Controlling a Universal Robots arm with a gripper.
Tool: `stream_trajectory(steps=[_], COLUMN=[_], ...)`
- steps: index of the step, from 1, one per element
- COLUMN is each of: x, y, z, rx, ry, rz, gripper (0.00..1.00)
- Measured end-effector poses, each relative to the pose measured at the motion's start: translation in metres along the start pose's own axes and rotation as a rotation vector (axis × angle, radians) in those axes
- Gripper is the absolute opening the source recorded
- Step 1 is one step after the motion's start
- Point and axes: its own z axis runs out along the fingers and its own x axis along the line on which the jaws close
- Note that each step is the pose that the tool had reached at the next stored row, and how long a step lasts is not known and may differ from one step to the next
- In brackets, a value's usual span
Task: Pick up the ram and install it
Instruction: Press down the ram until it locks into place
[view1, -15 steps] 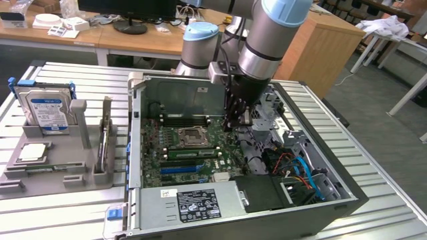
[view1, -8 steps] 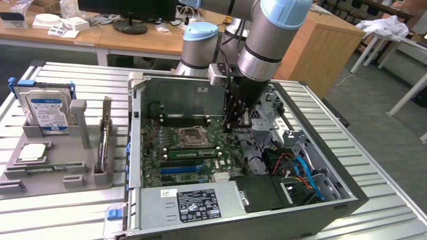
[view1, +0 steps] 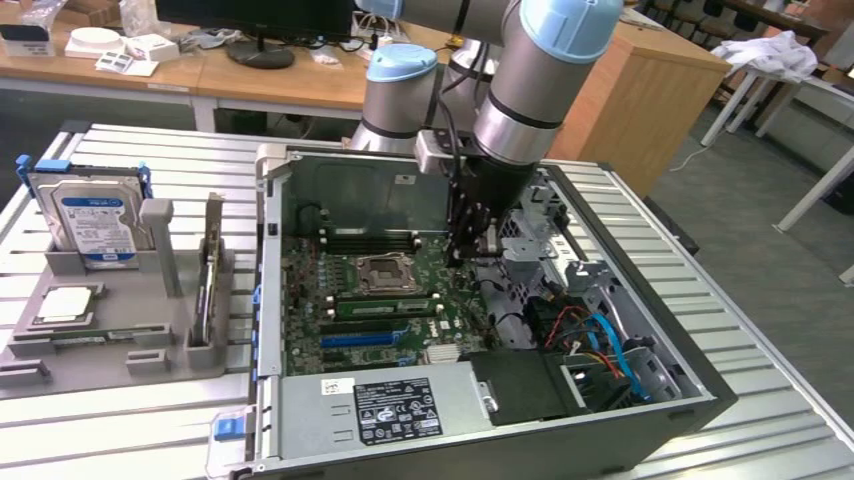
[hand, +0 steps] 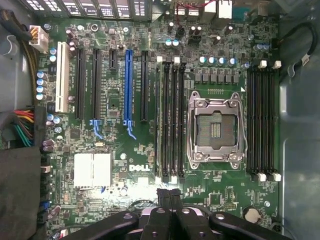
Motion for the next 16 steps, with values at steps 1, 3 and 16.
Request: stream_trajectory(steps=[1,3,16], x=[0.0,0.0001,0.0005], y=[0.0,-0.0001,-0.0003], z=[0.0003,0.001,0.0083], rx=[0.0,0.0,0.0001], ry=[0.0,-0.0001,-0.0002], rz=[0.0,0.0,0.0], gripper=[0.11,0.11,0.11])
